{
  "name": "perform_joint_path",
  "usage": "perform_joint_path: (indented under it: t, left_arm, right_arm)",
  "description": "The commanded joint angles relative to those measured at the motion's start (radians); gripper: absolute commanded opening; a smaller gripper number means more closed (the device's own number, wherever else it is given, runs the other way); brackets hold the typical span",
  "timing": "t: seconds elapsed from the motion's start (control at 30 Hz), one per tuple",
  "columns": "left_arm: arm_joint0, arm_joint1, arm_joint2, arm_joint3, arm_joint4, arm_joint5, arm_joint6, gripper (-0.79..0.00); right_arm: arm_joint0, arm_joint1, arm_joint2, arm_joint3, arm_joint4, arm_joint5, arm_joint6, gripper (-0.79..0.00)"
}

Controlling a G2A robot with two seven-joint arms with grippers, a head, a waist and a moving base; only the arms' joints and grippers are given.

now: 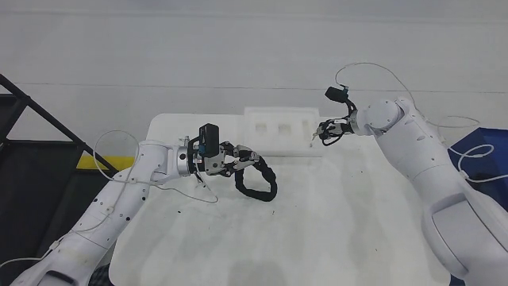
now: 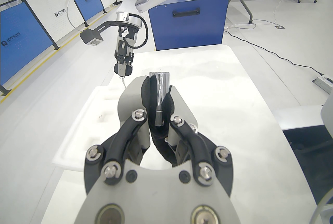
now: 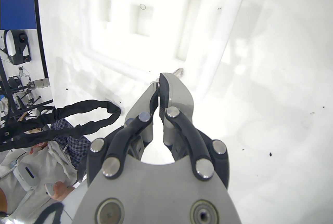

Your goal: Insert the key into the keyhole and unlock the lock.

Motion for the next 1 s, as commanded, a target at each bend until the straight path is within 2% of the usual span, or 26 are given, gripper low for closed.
perform_joint_path:
  t: [0.0, 0.97]
  left_arm:
    - [0.0, 0.0, 0.0, 0.0, 0.0, 0.0, 0.0, -0.785]
    - [0.0, 0.0, 0.0, 0.0, 0.0, 0.0, 0.0, -0.785]
  right_arm:
    - [-0.002, 0.001, 0.0, -0.008, -0.01, 0.012, 0.002, -0.785]
    - [-0.019, -0.006, 0.015, -0.035, -0.065, 0.032, 0.031, -0.785]
